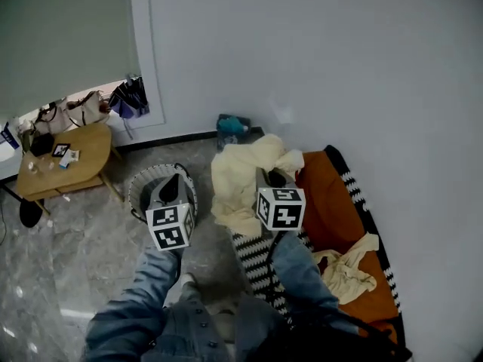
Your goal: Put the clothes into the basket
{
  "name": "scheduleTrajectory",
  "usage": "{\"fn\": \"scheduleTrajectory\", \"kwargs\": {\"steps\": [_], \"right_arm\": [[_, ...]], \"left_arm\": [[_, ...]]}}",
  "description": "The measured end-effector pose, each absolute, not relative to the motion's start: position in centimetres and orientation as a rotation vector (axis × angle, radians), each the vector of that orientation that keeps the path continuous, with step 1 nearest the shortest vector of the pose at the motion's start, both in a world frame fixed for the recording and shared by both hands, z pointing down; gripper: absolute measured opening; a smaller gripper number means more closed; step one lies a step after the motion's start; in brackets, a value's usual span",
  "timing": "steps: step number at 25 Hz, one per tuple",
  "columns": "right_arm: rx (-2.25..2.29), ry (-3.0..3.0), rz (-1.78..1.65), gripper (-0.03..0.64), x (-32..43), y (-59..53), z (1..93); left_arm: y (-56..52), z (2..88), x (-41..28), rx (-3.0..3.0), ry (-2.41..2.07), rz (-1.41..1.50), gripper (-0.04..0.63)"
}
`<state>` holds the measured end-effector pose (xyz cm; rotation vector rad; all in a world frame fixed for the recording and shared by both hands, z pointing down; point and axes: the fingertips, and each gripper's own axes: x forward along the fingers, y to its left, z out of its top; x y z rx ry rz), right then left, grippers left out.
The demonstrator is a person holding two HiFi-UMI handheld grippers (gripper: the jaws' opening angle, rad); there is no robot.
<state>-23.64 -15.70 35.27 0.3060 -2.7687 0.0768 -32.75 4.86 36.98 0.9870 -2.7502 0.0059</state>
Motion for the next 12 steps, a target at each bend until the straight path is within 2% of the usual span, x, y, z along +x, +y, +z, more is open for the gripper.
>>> {"fn": "scheduleTrajectory", "kwargs": {"steps": [12], "right_arm": [[-0.08, -2.752, 0.059, 0.049, -41.7, -1.1, 37.6]], "left_arm": [[21.3, 39.7, -43.7, 0.588, -2.802, -0.015, 0.009]]}}
